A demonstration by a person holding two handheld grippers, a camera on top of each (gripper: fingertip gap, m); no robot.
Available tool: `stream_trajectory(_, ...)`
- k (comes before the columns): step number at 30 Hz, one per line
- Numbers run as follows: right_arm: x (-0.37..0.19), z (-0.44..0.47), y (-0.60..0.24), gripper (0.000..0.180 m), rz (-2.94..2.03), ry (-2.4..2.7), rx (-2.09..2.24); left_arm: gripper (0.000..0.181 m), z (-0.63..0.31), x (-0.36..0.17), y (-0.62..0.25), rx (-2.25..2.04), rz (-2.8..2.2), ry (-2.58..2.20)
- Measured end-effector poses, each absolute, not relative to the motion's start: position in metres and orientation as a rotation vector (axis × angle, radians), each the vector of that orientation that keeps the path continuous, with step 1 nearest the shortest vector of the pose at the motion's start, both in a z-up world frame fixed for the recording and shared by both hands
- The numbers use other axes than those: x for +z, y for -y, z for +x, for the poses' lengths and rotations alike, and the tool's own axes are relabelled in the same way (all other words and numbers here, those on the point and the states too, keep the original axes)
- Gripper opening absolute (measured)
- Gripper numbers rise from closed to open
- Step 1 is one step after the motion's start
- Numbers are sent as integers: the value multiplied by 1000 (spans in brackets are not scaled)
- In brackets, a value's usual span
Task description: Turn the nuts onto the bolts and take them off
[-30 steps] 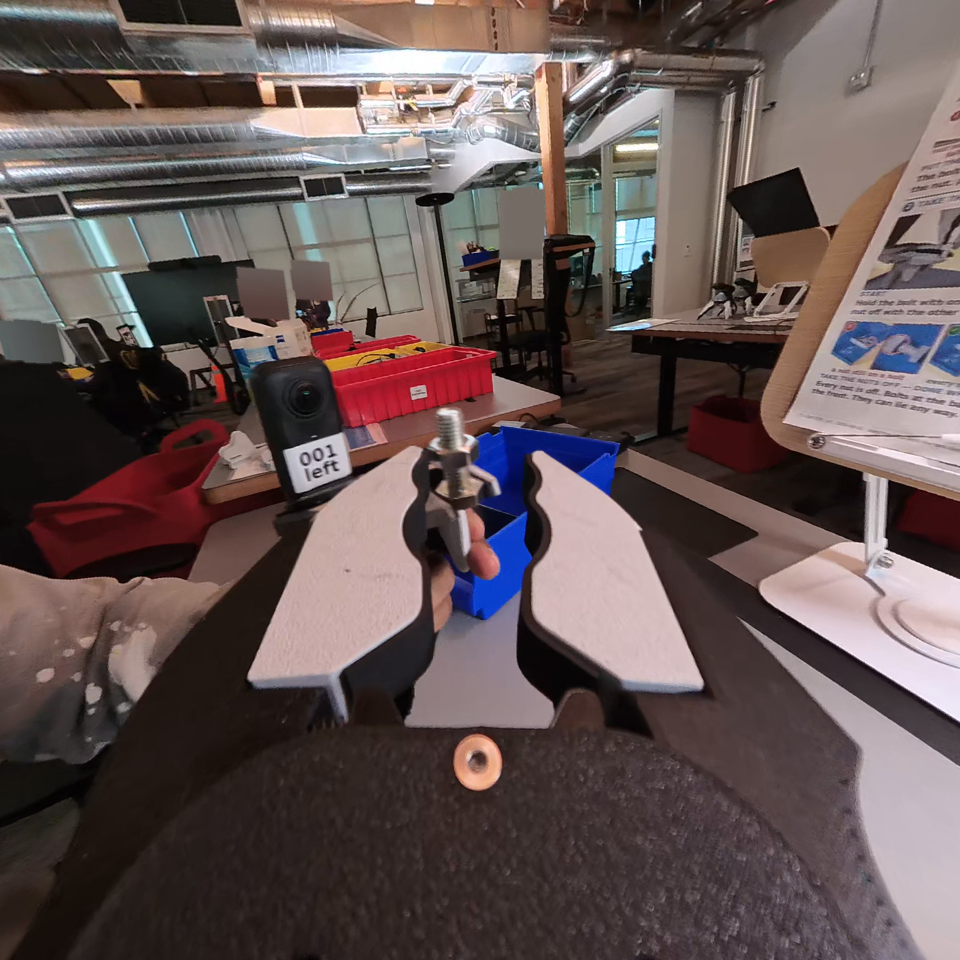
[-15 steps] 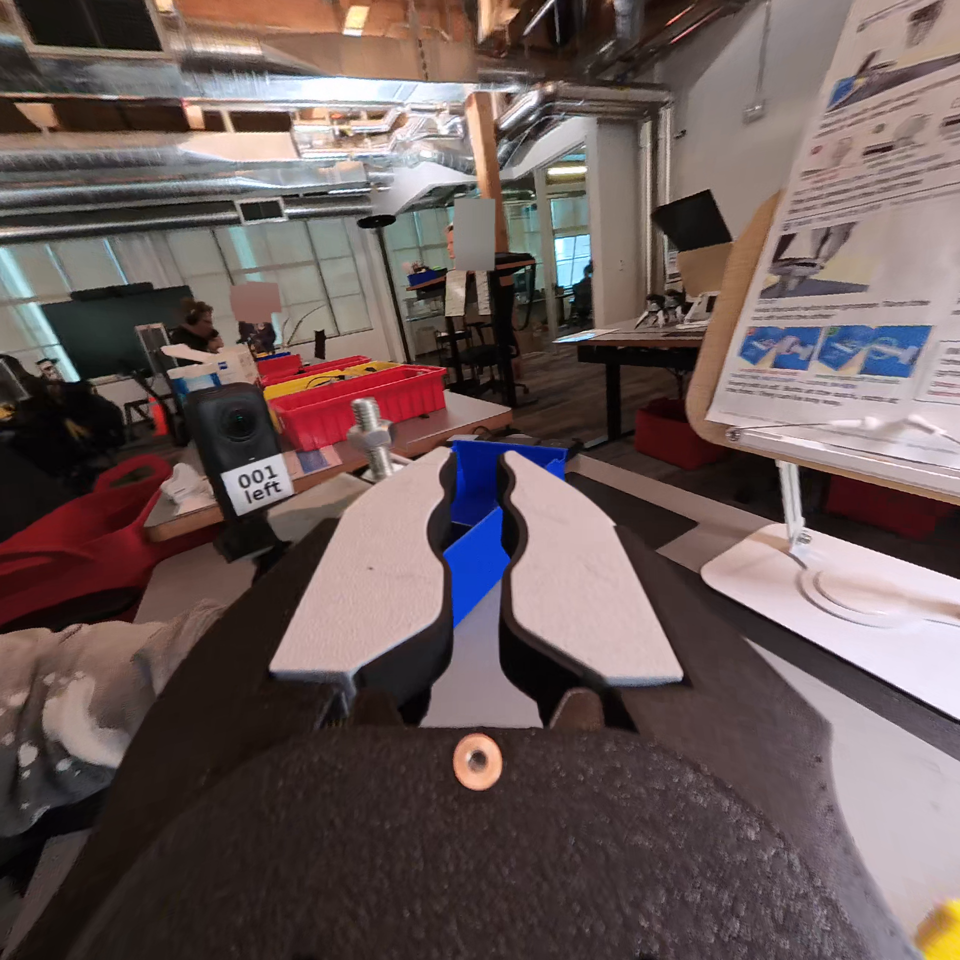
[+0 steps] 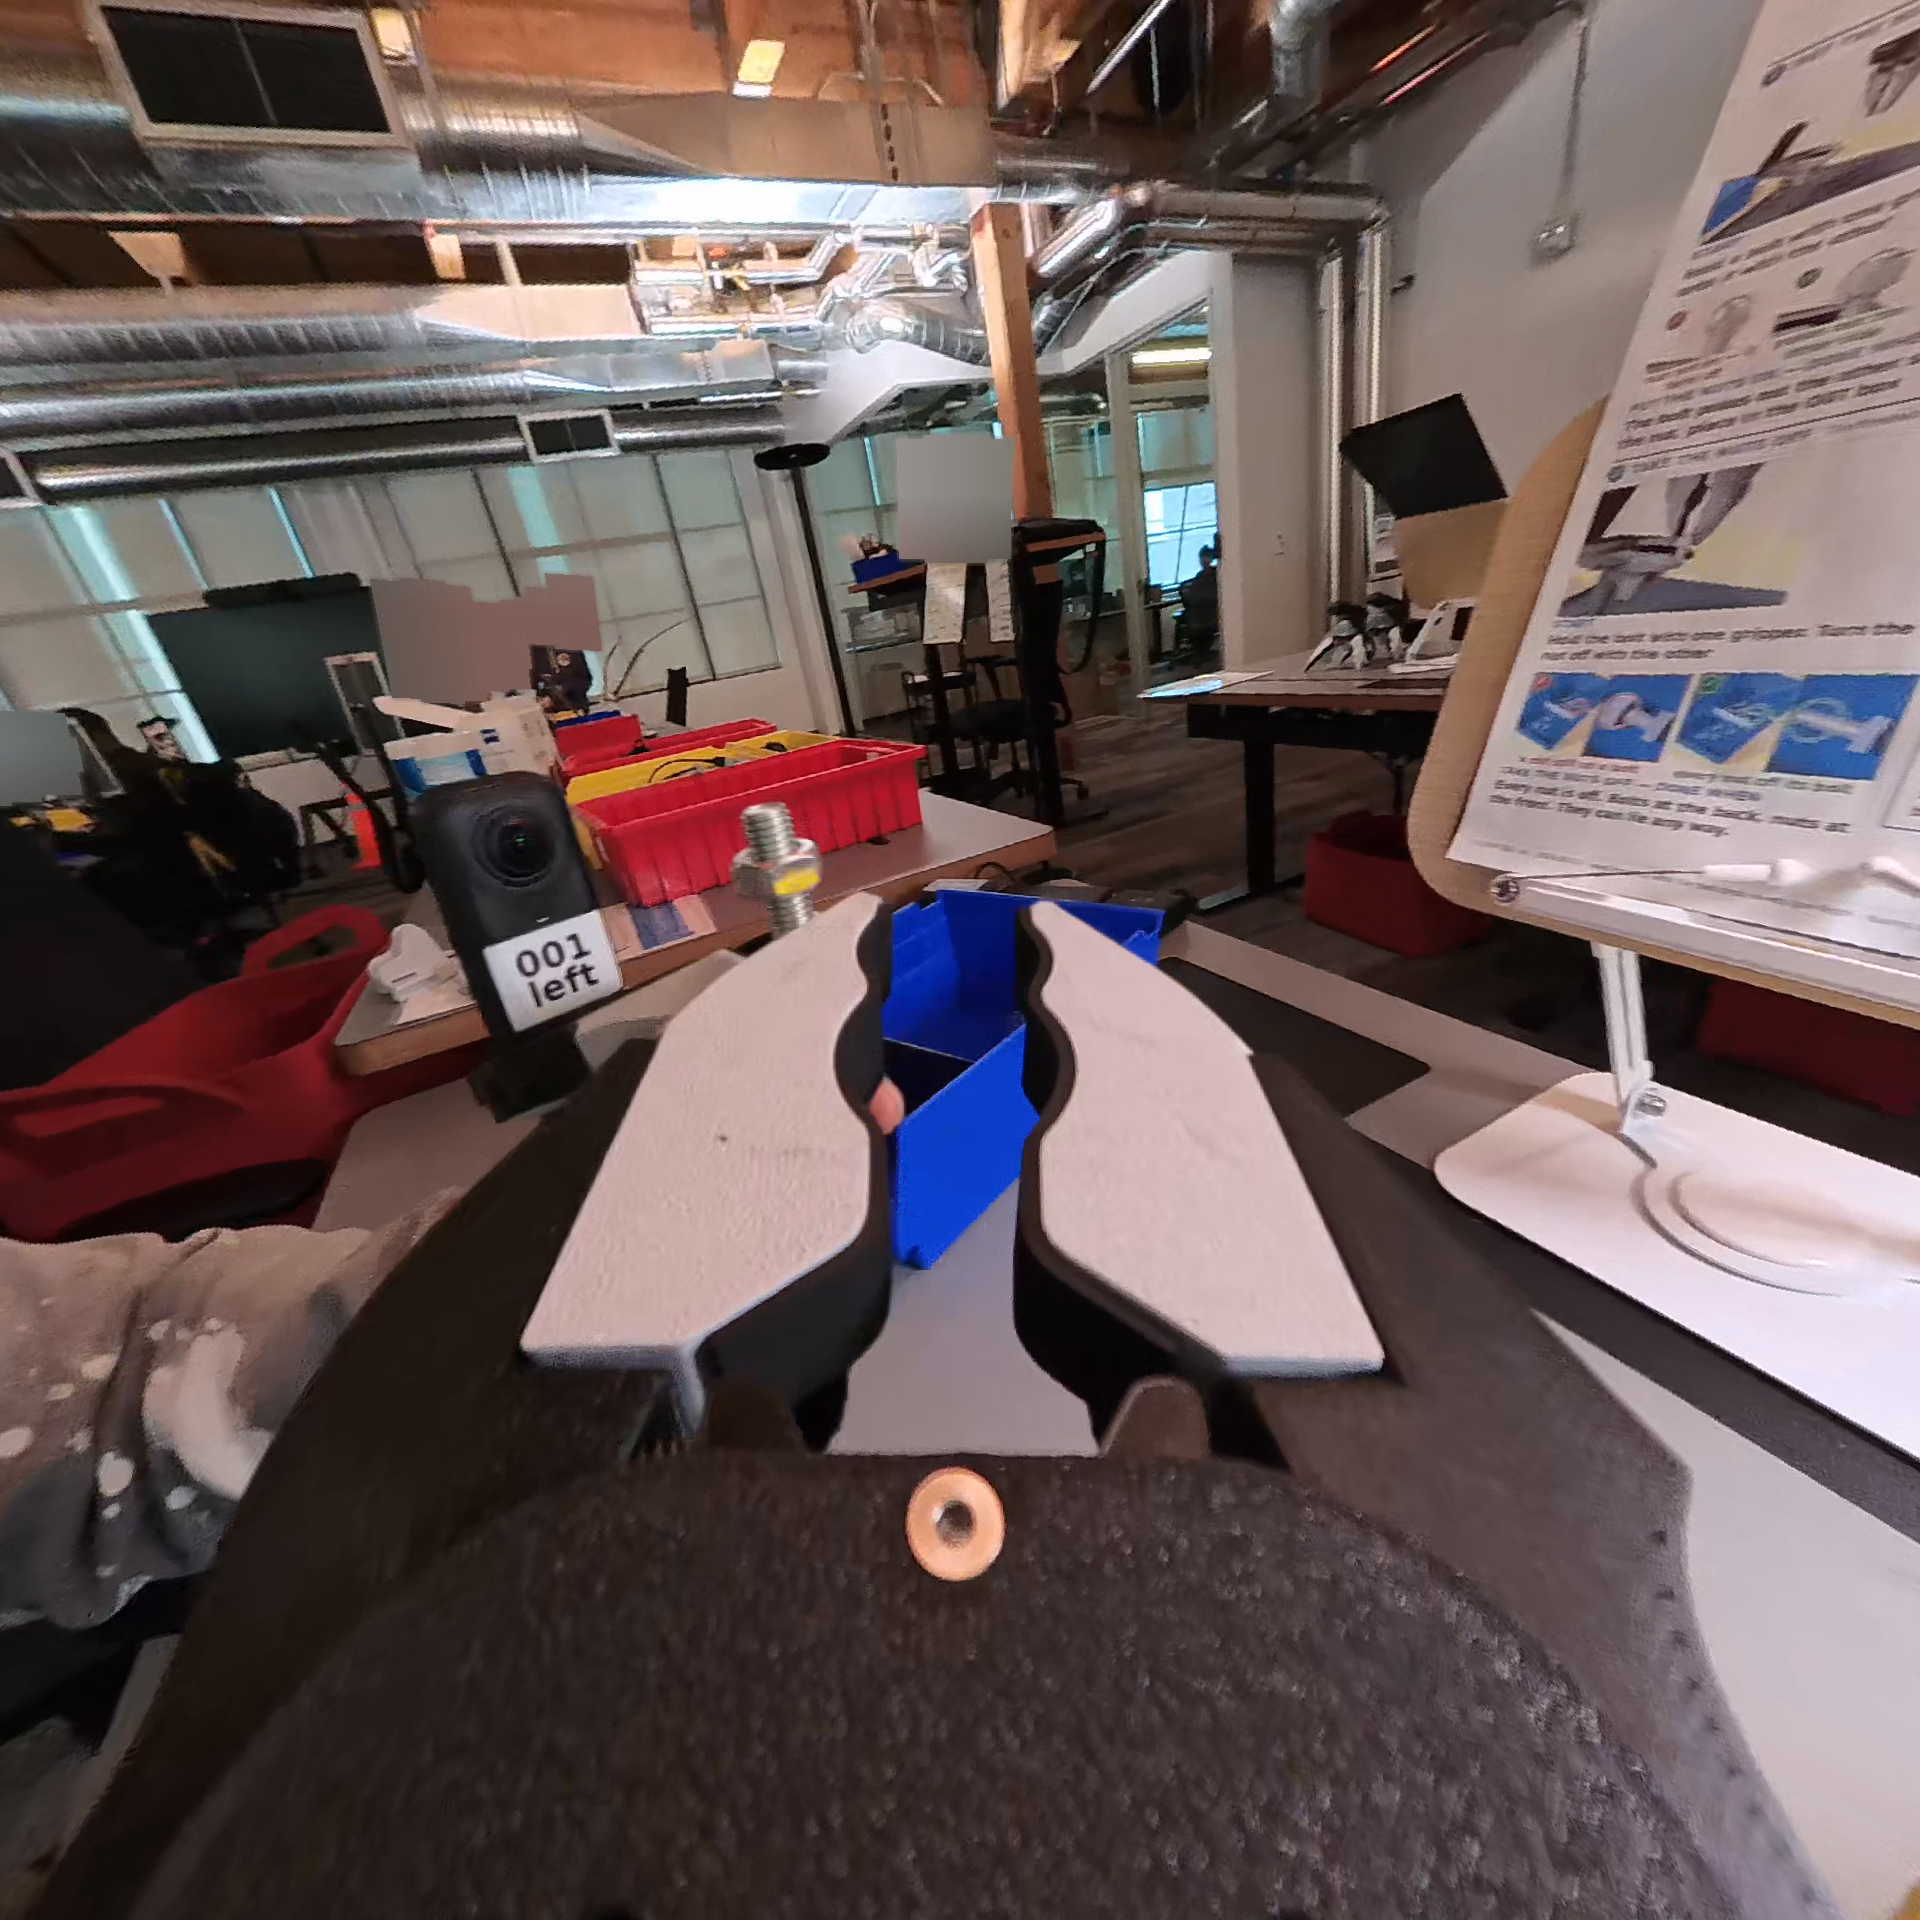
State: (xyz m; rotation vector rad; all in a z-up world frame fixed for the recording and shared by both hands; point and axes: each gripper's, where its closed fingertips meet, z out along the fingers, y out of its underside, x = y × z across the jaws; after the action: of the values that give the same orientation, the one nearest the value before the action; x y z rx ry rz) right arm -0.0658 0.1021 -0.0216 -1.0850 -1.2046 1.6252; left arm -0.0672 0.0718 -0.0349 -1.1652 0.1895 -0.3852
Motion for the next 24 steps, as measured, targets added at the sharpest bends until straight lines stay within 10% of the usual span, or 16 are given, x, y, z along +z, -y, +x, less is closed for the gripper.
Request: stream_trajectory(24,-20,-66,-105,20,-1086,1169,1648,18,-68,-34,-69,-419,-1129,-184)
